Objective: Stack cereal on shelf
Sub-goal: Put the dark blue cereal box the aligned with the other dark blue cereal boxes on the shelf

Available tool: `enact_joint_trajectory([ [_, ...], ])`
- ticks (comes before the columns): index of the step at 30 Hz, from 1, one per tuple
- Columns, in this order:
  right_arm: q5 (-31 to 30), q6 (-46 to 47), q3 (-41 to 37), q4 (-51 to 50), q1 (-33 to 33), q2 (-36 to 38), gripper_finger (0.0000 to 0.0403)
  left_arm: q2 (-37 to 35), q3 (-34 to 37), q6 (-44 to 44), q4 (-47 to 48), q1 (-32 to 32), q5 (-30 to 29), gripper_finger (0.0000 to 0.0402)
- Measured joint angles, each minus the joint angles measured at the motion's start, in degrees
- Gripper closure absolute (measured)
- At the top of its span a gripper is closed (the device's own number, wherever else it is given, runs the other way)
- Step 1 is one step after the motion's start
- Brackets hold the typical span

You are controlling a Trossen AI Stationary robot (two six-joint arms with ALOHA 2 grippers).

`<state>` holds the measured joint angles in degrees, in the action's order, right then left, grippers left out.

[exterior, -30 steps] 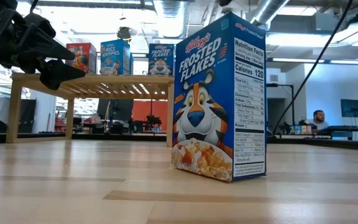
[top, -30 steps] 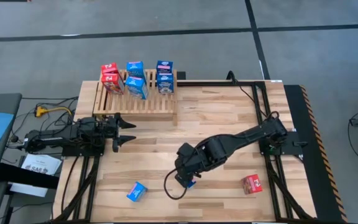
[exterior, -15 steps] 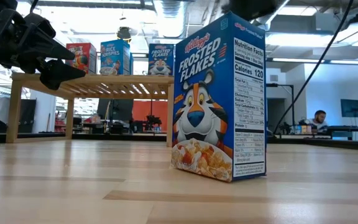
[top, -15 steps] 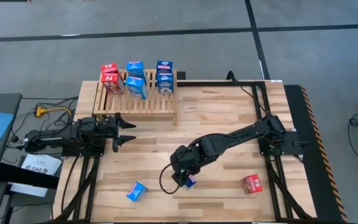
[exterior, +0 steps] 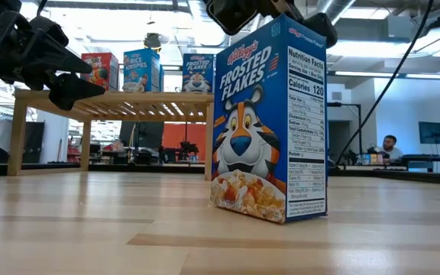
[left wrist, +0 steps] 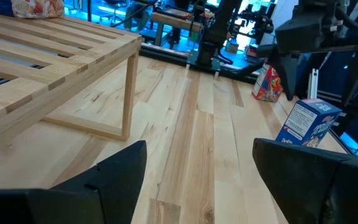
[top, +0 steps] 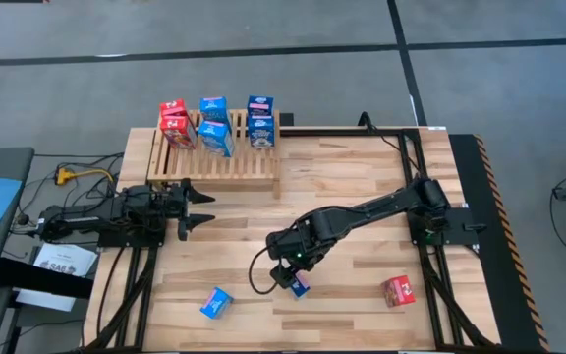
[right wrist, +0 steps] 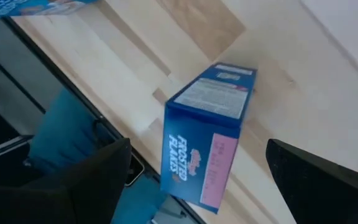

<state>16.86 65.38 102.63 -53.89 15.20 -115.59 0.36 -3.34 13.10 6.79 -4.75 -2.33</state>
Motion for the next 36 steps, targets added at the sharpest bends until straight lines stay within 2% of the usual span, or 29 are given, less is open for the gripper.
enact_joint_trajectory([
  [10,5.3,2.5,-3.7,4.4,-0.4,0.0,0.0004,0.0,0.0,0.0,0.0,0.0,0.0,0.0118],
  [22,4.7,1.6,-3.6,1.0,-2.2,0.0,0.0006,0.0,0.0,0.0,0.0,0.0,0.0,0.0118],
  [33,4.4,3.1,-3.6,3.4,-1.3,-0.2,0.0006,0.0,0.0,0.0,0.0,0.0,0.0,0.0118],
  [36,5.3,3.2,-3.6,5.5,-1.4,-3.2,0.0006,0.0,0.0,0.0,0.0,0.0,0.0,0.0118],
])
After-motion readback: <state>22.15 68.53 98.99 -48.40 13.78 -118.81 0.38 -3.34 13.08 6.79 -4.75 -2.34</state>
